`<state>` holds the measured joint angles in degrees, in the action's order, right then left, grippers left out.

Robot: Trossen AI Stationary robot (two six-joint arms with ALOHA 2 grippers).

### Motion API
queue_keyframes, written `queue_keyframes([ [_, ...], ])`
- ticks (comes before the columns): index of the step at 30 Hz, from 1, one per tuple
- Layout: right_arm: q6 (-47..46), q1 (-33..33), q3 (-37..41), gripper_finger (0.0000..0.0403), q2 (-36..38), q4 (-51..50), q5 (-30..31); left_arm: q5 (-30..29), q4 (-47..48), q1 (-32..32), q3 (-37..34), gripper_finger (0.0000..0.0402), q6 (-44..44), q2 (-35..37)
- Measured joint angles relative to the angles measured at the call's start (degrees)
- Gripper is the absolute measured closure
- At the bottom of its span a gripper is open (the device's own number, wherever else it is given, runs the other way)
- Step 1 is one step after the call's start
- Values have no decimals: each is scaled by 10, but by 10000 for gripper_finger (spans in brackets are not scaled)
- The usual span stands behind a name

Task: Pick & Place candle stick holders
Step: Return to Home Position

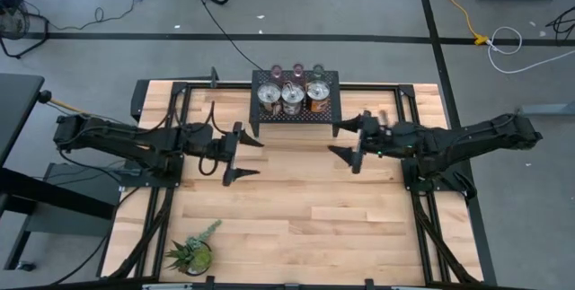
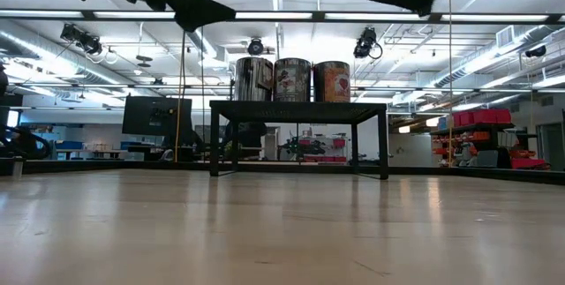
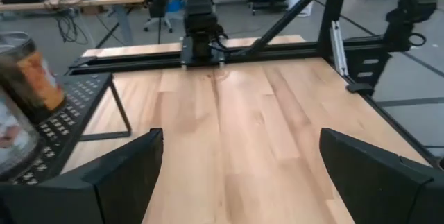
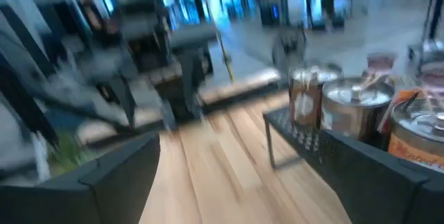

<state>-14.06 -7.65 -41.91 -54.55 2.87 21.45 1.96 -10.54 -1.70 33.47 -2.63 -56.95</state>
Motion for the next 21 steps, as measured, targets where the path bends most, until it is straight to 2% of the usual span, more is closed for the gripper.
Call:
queue_keyframes([
  [4,0,0,134,14,91,150,0,8,1,-5,0,16,9,0],
  [9,0,0,280,14,197,224,2,8,1,-5,0,16,9,0],
  [14,0,0,404,14,277,221,2,8,1,-5,0,16,9,0],
  [19,-1,0,411,14,348,-6,-1,8,1,-5,0,16,9,0],
  [21,9,1,410,14,367,21,-13,9,1,-5,0,16,9,0],
])
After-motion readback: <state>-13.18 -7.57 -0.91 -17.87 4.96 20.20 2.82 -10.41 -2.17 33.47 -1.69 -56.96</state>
